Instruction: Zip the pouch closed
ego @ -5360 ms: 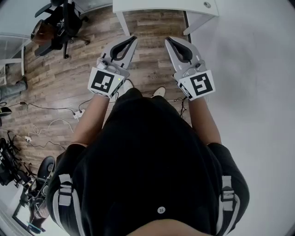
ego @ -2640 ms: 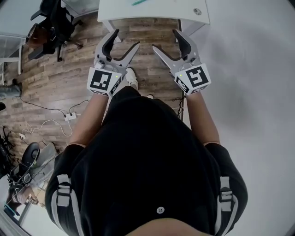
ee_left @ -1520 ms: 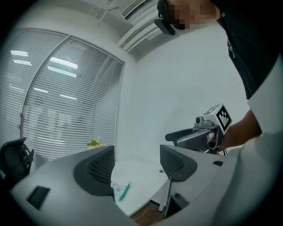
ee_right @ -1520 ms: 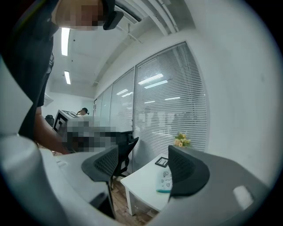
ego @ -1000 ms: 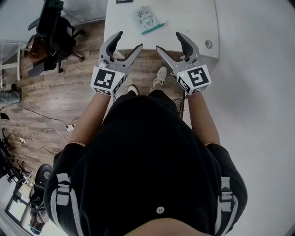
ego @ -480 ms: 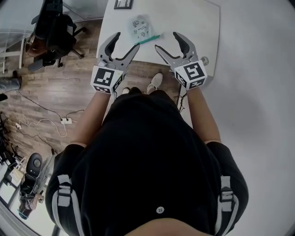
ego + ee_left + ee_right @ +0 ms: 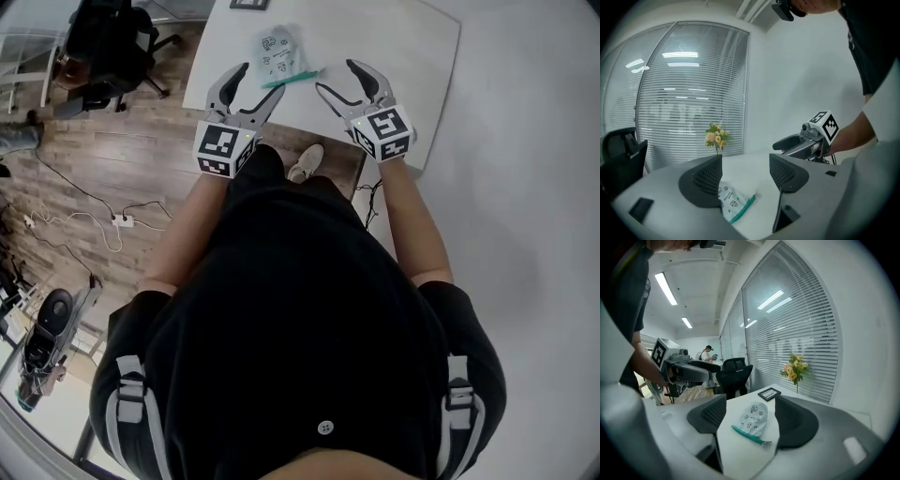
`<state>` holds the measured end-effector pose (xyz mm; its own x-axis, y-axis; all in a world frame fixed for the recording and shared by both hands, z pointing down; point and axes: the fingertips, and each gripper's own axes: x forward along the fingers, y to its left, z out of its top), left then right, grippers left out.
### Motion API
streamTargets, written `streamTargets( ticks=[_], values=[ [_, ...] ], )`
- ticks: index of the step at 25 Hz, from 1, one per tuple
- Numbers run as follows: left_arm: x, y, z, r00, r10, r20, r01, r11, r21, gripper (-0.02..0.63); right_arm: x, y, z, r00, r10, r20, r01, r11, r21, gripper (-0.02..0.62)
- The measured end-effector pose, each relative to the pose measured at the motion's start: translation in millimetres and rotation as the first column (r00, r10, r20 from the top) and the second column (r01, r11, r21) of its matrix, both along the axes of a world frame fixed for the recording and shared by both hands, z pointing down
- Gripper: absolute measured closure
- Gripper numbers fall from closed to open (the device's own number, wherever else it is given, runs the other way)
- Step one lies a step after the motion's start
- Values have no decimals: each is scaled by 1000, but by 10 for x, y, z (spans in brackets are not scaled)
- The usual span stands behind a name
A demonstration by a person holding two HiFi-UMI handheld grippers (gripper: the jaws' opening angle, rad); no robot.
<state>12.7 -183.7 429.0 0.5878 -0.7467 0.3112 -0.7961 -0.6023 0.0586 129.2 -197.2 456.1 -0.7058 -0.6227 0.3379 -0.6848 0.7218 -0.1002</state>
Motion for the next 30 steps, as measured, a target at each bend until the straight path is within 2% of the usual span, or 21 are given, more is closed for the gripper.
streamTargets(
  ticks=[8,15,20,24,30],
  values=[
    [323,-183,650,1000,15,-15,-17,989,-146,301,151,-224,694,993,-62,-97,52,994,-98,281],
    [615,-274,1278,999,28,-20,-33,950,-310,301,201,-499,1188,970,-137,-198,107,982,-155,311],
    [726,-308,1619,1000,-16,-18,7,910,-414,301,168,-625,1426,946,-201,-254,159,971,-179,324],
    [797,-326,1865,997,-73,-4,61,862,-503,310,127,-677,1588,924,-254,-287,205,960,-191,337],
    [902,-286,2291,989,-140,37,134,795,-591,321,136,-666,2019,857,-363,-367,296,928,-226,380]
  ],
)
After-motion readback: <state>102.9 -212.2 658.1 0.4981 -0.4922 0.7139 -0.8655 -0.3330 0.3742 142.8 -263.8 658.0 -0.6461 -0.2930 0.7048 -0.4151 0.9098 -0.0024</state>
